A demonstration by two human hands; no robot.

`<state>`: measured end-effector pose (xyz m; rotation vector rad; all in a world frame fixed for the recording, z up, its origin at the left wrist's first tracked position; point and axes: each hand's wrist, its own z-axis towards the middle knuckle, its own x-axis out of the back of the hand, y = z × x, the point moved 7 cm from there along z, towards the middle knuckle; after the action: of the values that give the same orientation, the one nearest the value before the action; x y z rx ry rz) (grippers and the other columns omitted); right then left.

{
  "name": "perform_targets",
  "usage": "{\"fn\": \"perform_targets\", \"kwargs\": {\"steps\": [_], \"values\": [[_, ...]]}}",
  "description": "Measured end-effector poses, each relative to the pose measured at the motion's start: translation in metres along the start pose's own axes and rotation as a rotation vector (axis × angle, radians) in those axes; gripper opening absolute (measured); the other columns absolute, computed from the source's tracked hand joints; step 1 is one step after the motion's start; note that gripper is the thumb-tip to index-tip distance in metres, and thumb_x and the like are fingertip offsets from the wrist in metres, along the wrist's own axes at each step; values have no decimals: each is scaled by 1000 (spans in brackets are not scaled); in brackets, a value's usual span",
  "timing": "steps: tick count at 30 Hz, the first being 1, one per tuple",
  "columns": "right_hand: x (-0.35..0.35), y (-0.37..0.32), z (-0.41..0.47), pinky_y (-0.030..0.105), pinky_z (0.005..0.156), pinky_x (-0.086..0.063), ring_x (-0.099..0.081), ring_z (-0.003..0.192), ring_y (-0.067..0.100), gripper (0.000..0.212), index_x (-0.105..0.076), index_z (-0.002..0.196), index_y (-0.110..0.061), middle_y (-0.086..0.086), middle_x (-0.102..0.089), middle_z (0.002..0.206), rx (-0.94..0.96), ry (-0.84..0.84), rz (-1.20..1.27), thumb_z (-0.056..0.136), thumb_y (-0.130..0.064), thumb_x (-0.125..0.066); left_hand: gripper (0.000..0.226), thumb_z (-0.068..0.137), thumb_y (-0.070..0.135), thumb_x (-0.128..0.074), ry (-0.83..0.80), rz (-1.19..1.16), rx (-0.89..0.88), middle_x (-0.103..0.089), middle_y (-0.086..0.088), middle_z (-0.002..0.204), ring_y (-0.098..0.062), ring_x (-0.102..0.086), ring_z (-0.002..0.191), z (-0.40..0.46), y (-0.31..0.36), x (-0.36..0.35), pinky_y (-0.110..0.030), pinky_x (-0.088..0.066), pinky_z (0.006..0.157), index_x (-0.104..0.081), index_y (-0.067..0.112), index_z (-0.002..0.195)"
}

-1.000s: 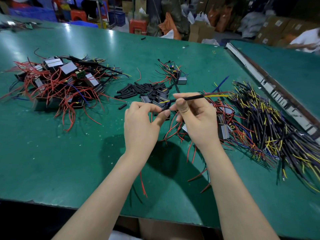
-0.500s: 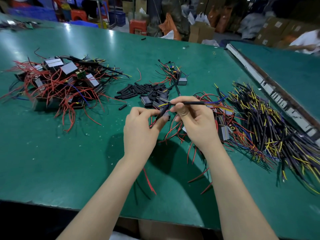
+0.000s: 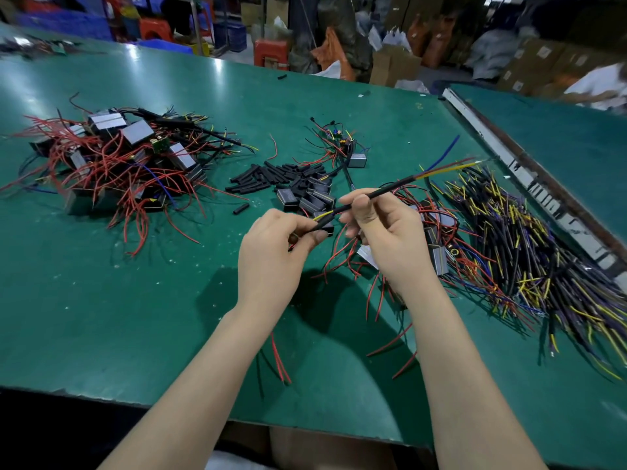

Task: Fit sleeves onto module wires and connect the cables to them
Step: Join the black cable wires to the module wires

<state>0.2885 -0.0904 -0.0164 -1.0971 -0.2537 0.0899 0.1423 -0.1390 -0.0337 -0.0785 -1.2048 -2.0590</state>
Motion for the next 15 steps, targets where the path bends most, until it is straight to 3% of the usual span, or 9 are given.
{"fn": "perform_targets", "kwargs": {"steps": [4,9,13,15], "values": [[0,3,0,13,60,-43,-56,61,6,20,-65,89,-22,-9,-63,69,-24,-17,4,95,-31,-49,10,78,18,-76,-22,24,-74,-61,-3,78,-22,-56,72,3,9,-2,-34,-44,68,-73,9,81],[-1,0,1,11,59,-43,-56,59,3,19,-64,88,-20,-8,-63,68,-28,-19,57,96,-27,-47,11,81,20,-74,-20,14,-42,-55,4,78,-23,-56,76,4,10,-5,-34,-44,72,-71,10,81],[-1,-1,1,14,56,-41,-57,59,7,20,-62,88,-21,-9,-64,67,-47,-10,100,94,-32,-46,19,80,29,-74,13,-30,39,-56,5,92,-20,-55,89,1,5,-3,-43,-44,83,-58,24,89],[1,5,2,17,53,-40,-58,58,7,22,-61,88,-21,-11,-63,66,-96,-2,109,98,-28,-43,32,78,37,-75,-82,-92,117,-58,9,100,-14,-56,98,0,-3,-6,-47,-43,91,-51,33,98]]}}
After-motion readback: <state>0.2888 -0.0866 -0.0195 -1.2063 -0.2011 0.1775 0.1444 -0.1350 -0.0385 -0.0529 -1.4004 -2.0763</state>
